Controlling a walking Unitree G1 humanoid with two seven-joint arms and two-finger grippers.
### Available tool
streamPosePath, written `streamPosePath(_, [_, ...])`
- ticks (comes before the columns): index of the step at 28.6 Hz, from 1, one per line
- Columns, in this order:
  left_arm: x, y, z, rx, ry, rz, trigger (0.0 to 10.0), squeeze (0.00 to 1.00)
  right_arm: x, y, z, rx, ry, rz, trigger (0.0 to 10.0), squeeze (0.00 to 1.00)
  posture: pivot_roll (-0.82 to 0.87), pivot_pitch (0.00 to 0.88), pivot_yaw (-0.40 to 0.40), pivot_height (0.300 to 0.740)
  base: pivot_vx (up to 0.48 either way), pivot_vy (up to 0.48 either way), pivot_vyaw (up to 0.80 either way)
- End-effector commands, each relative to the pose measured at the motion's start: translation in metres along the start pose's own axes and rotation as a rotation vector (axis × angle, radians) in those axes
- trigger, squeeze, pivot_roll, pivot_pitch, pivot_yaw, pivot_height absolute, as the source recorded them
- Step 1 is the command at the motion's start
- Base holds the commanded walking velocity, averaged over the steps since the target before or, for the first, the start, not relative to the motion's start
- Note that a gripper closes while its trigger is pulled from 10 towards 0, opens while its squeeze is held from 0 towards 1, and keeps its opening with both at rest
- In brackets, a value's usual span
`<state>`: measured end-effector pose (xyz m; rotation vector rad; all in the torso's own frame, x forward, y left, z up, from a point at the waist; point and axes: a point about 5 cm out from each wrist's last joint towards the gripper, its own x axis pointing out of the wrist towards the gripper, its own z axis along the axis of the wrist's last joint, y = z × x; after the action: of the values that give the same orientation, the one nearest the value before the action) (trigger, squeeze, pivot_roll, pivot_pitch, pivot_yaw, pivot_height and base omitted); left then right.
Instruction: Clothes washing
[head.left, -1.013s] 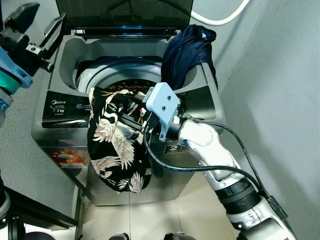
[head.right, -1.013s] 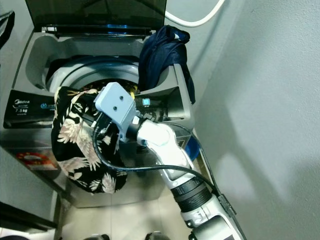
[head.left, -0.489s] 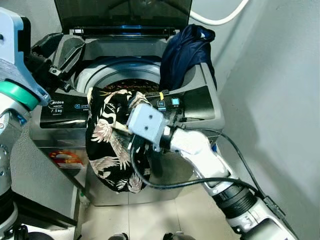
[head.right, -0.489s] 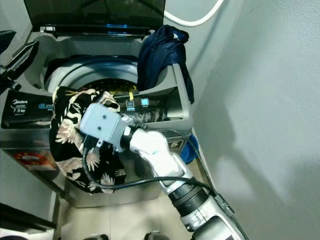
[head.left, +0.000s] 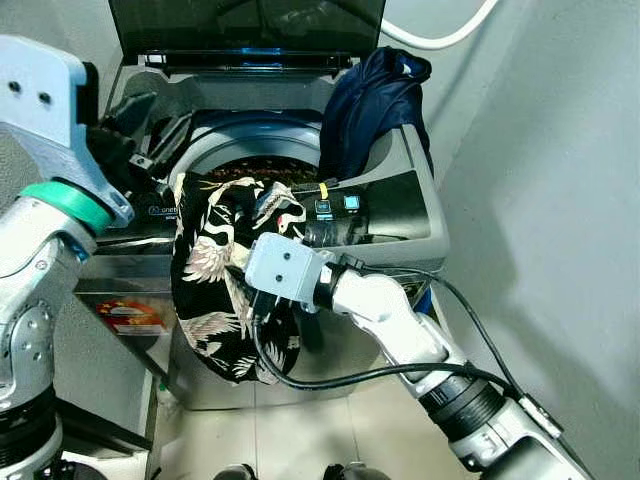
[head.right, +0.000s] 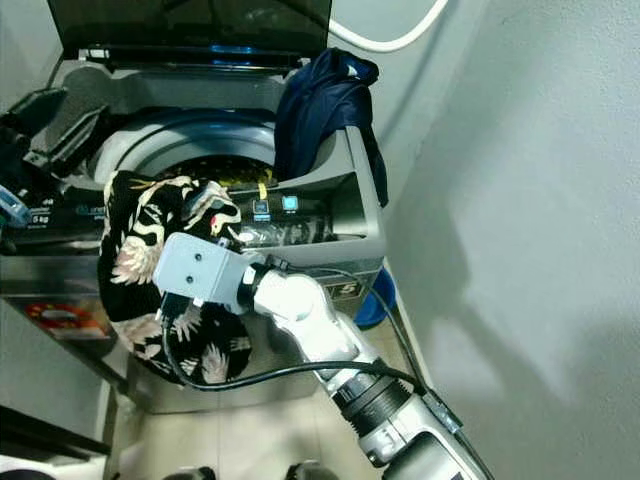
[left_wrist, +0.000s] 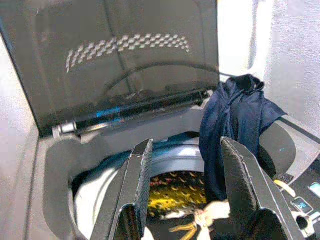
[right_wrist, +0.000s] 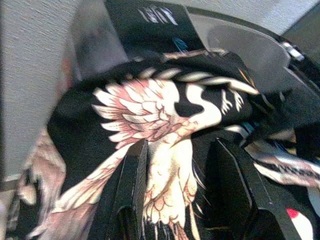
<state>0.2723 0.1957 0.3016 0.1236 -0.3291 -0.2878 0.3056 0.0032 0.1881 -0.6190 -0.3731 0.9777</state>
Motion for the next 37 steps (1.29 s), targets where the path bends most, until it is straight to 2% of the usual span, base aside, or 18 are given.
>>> streamPosePath(1, [-0.001, -0.007, -0.006, -0.017, 0.023, -0.022, 10.0, 0.0, -0.002, 0.002, -0.008, 0.003, 0.035, -0.03, 10.0, 0.0, 0.05, 0.103, 0.015, 0.74, 0.0, 0.0, 0.0])
streamPosePath(5, [-0.002, -0.011, -0.01, -0.037, 0.037, -0.028, 10.0, 0.0, -0.004, 0.002, -0.01, 0.018, 0.04, -0.043, 9.9, 0.0, 0.05, 0.106, 0.012, 0.74, 0.0, 0.0, 0.0])
streamPosePath(6, [-0.002, -0.011, -0.01, -0.042, 0.039, -0.025, 10.0, 0.0, -0.004, 0.003, -0.011, 0.033, 0.036, -0.035, 2.1, 0.0, 0.05, 0.108, 0.012, 0.74, 0.0, 0.0, 0.0])
streamPosePath(7, [-0.002, -0.011, -0.01, -0.044, 0.04, -0.021, 10.0, 0.0, -0.005, 0.003, -0.01, 0.042, 0.029, -0.028, 0.0, 0.0, 0.05, 0.107, 0.01, 0.74, 0.0, 0.0, 0.0])
streamPosePath(26, [-0.002, -0.012, -0.014, -0.055, 0.046, -0.004, 10.0, 0.0, -0.006, 0.004, -0.009, 0.101, -0.007, -0.035, 0.0, 0.0, 0.05, 0.109, 0.01, 0.74, 0.0, 0.0, 0.0])
streamPosePath(28, [-0.002, -0.012, -0.015, -0.058, 0.047, -0.001, 10.0, 0.0, -0.006, -0.001, -0.006, 0.143, -0.032, -0.063, 0.0, 0.0, 0.05, 0.11, 0.01, 0.74, 0.0, 0.0, 0.0])
streamPosePath(30, [-0.003, -0.013, -0.015, -0.067, 0.045, 0.0, 10.0, 0.0, -0.004, -0.014, 0.001, 0.2, -0.071, -0.124, 0.0, 0.0, 0.05, 0.11, 0.01, 0.74, 0.0, 0.0, 0.0])
streamPosePath(31, [-0.003, -0.015, -0.014, -0.077, 0.038, -0.003, 10.0, 0.0, -0.002, -0.026, 0.007, 0.21, -0.103, -0.173, 0.0, 0.0, 0.04, 0.115, 0.011, 0.74, 0.0, 0.0, 0.0])
streamPosePath(32, [-0.003, -0.015, -0.014, -0.077, 0.038, -0.003, 10.0, 0.0, -0.002, -0.026, 0.007, 0.21, -0.103, -0.173, 0.0, 0.0, 0.04, 0.115, 0.011, 0.74, 0.0, 0.0, 0.0])
streamPosePath(34, [-0.003, -0.016, -0.013, -0.087, 0.031, -0.007, 10.0, 0.0, 0.0, -0.038, 0.014, 0.214, -0.136, -0.221, 0.0, 0.0, 0.04, 0.115, 0.011, 0.74, 0.0, 0.0, 0.0])
streamPosePath(35, [-0.001, -0.019, -0.009, -0.114, 0.001, -0.015, 10.0, 0.0, 0.007, -0.056, 0.022, 0.207, -0.164, -0.278, 4.2, 0.0, 0.03, 0.113, 0.011, 0.74, 0.0, 0.0, 0.0])
streamPosePath(36, [0.001, -0.025, -0.002, -0.145, -0.056, -0.03, 10.0, 0.0, 0.016, -0.075, 0.032, 0.198, -0.19, -0.336, 10.0, 0.0, 0.04, 0.11, 0.006, 0.74, 0.0, 0.0, 0.0])
streamPosePath(37, [0.002, -0.028, 0.003, -0.167, -0.096, -0.041, 10.0, 0.0, 0.022, -0.088, 0.039, 0.195, -0.209, -0.376, 10.0, 0.0, 0.04, 0.11, 0.006, 0.74, 0.0, 0.0, 0.0])
